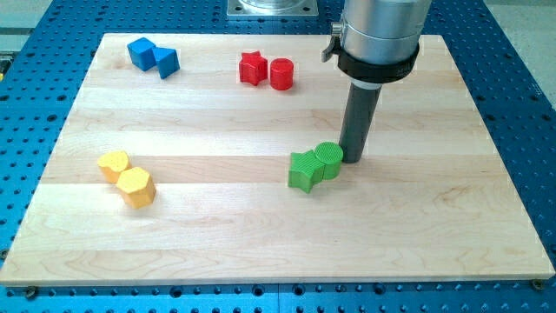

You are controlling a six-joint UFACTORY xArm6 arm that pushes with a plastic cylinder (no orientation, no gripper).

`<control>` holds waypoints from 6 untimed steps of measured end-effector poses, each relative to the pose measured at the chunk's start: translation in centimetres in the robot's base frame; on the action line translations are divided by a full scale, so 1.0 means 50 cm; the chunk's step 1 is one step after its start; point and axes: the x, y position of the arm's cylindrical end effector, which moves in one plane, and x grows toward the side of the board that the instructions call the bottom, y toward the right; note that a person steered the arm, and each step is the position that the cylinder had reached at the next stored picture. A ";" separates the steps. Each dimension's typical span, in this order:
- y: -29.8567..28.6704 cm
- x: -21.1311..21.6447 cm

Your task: Move your arm below the green blocks

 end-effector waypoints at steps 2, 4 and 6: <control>0.041 -0.033; 0.031 0.220; -0.105 0.225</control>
